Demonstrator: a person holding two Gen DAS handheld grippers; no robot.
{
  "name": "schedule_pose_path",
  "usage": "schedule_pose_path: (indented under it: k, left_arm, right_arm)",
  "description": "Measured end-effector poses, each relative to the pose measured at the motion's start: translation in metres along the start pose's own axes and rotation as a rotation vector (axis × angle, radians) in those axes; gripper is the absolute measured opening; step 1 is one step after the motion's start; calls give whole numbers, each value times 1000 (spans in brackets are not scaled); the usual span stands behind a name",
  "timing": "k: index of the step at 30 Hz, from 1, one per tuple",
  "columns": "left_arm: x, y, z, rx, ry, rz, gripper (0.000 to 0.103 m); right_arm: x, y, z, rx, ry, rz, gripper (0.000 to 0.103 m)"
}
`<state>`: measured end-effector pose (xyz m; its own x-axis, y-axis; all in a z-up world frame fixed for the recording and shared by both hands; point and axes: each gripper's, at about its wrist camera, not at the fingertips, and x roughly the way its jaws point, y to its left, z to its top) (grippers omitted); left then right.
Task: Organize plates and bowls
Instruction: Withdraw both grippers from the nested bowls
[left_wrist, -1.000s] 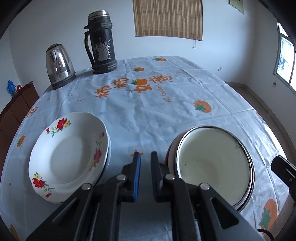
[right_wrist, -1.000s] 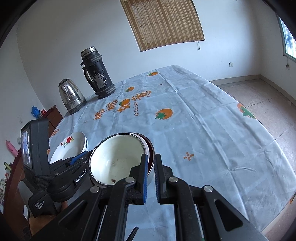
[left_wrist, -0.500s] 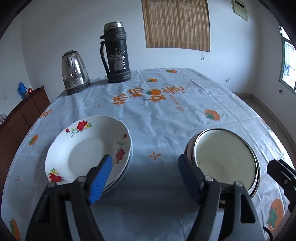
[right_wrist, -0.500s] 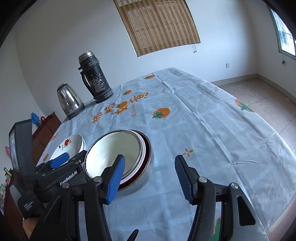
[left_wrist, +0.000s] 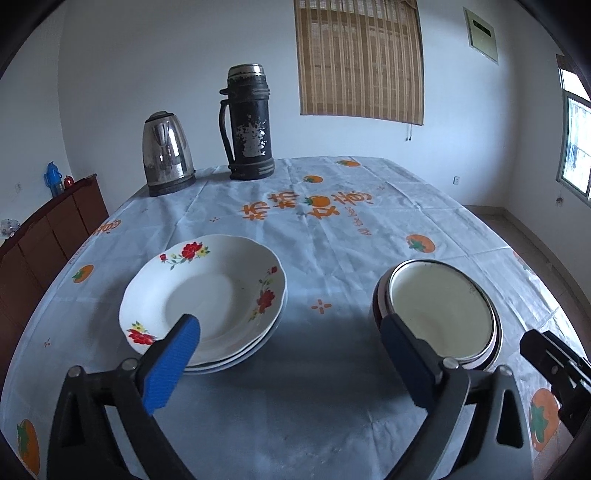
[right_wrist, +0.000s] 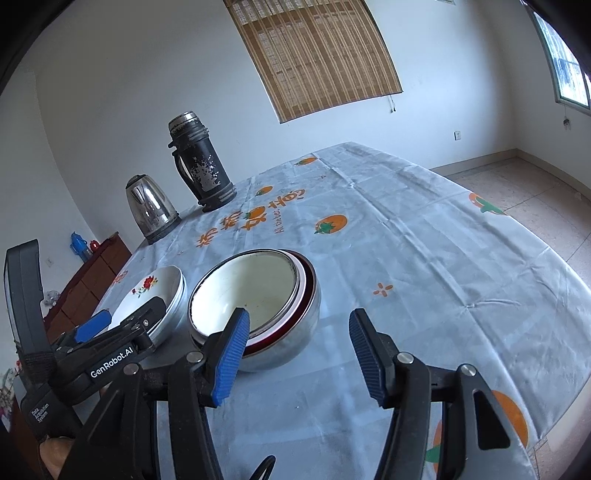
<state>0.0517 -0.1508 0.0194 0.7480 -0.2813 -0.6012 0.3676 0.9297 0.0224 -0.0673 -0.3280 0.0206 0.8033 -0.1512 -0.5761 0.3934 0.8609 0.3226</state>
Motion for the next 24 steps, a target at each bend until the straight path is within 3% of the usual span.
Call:
schedule_pose_path:
  k: [6,11,16,24]
  left_arm:
    - [-5,5,-6,-13,11,5,102]
    - [-7,7,-7,-19,28,8,102]
    - [-8,5,-10,-5,33,31,103]
    - [-8,5,-11,-30,21,-3,103]
  right_arm:
    - [-8,4,-5,-15,-16,-8,59]
    - [-16,4,-8,-22,-37,-15,72]
    - [-21,1,-7,-13,-45,-4,72]
    - [-24,-4,-6,-31,-67,-17,73]
